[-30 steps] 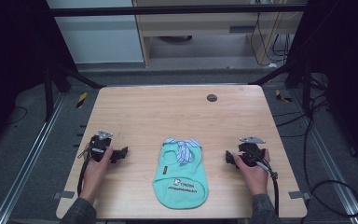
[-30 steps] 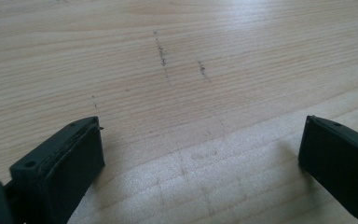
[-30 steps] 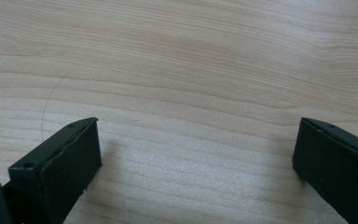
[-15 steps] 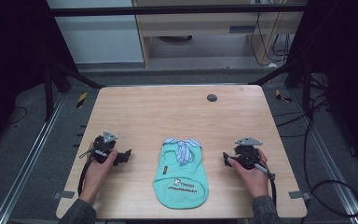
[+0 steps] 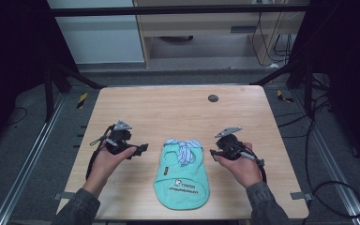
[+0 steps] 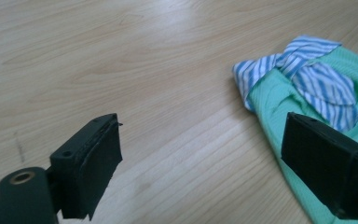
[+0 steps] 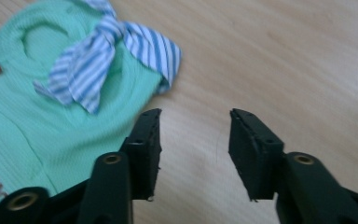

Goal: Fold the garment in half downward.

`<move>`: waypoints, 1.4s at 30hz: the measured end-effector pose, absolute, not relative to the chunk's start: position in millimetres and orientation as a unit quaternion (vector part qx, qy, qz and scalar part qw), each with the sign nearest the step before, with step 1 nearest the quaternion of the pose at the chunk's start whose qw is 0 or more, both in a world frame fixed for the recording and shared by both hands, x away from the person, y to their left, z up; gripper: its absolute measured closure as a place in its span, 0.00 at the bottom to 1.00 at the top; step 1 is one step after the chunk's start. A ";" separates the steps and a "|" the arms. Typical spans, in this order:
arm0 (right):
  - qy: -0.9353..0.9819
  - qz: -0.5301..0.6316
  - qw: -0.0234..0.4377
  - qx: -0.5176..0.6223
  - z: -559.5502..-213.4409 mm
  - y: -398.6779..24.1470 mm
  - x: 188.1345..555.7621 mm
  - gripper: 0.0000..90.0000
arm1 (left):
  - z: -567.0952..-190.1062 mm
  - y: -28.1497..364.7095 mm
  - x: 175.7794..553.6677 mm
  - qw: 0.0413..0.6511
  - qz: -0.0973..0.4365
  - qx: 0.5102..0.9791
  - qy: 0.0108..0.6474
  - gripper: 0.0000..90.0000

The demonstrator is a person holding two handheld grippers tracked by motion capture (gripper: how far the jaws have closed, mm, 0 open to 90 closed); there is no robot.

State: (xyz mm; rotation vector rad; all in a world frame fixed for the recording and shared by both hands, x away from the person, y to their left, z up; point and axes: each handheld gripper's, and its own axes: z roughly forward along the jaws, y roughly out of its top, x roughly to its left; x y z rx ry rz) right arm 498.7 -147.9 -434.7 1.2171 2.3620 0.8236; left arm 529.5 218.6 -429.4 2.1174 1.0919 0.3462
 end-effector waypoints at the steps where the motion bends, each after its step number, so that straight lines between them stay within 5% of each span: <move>1: 0.839 0.292 0.176 0.424 -430.8 -143.7 502.9 0.68 | -429.2 216.1 530.9 0.356 0.133 0.823 0.422 0.15; 7: 0.855 0.284 0.152 0.406 -422.8 -125.9 524.6 0.84 | -433.4 199.2 536.3 0.335 0.117 0.844 0.401 0.27; 11: 0.862 0.284 0.141 0.396 -417.3 -113.5 536.3 0.92 | -431.8 191.2 541.4 0.335 0.101 0.850 0.393 0.44; 20: 0.871 0.269 0.123 0.393 -425.0 -93.0 556.8 0.98 | -427.2 167.9 564.1 0.326 0.091 0.856 0.392 0.66; 29: 0.866 0.258 0.123 0.410 -438.9 -85.9 560.4 0.81 | -438.9 149.3 569.0 0.306 0.096 0.860 0.397 0.59; 42: 0.856 0.267 0.101 0.430 -452.6 -87.8 572.9 0.76 | -456.7 133.9 588.0 0.294 0.079 0.861 0.408 0.57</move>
